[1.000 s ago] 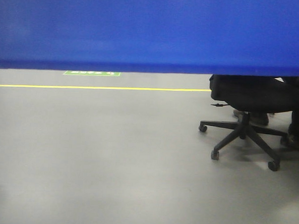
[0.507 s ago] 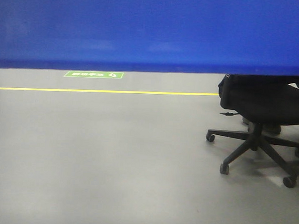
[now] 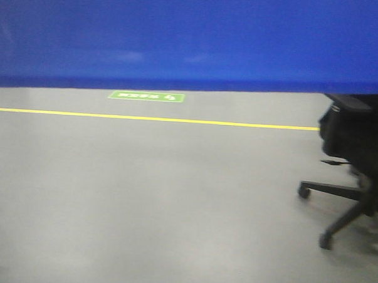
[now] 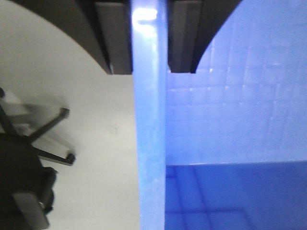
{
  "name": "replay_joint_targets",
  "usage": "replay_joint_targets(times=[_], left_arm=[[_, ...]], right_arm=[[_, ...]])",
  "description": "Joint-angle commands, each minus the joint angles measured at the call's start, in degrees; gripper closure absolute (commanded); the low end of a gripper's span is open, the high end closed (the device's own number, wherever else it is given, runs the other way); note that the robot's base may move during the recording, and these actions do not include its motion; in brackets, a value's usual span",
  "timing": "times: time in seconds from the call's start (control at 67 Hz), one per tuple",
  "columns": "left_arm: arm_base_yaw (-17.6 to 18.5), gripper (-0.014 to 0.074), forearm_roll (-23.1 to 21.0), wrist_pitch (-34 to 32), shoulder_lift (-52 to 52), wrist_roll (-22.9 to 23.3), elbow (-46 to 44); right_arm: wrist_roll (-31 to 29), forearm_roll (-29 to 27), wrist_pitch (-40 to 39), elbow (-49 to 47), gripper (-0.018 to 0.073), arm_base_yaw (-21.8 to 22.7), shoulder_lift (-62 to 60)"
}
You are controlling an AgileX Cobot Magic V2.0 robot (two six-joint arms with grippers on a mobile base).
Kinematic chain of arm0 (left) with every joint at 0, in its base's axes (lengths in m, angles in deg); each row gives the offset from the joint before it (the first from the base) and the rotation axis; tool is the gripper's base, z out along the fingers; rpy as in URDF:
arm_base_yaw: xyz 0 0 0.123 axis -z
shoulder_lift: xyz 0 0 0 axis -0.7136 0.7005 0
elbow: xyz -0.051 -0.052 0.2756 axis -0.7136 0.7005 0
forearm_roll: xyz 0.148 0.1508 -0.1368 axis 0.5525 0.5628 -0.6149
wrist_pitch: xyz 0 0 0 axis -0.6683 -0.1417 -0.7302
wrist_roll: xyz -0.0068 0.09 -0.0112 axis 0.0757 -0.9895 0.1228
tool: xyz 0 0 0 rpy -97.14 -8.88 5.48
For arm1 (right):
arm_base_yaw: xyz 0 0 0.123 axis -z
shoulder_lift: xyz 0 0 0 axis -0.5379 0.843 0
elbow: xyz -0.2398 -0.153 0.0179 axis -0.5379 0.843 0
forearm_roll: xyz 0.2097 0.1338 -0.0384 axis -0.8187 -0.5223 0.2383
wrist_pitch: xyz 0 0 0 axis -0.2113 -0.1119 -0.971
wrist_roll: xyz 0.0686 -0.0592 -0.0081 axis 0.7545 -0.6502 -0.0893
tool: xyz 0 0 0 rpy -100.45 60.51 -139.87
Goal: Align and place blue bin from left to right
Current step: 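Carry the blue bin in both grippers while driving across the floor, then drive the held blue bin up to another bin rack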
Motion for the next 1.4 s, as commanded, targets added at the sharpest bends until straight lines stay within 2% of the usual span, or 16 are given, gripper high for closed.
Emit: replay_joint_targets(times=[0.0, 1.388], left_arm=[[0.8, 0.0707, 0.1, -5.6, -0.3, 0.0, -1.0], [0.8, 0.0707, 0.1, -5.6, -0.3, 0.0, -1.0]], right_arm=[[-0.5, 0.1, -7.8, -1.1, 0.064, -0.6, -0.5], [-0.5, 0.1, -7.8, -1.1, 0.064, -0.6, -0.5]])
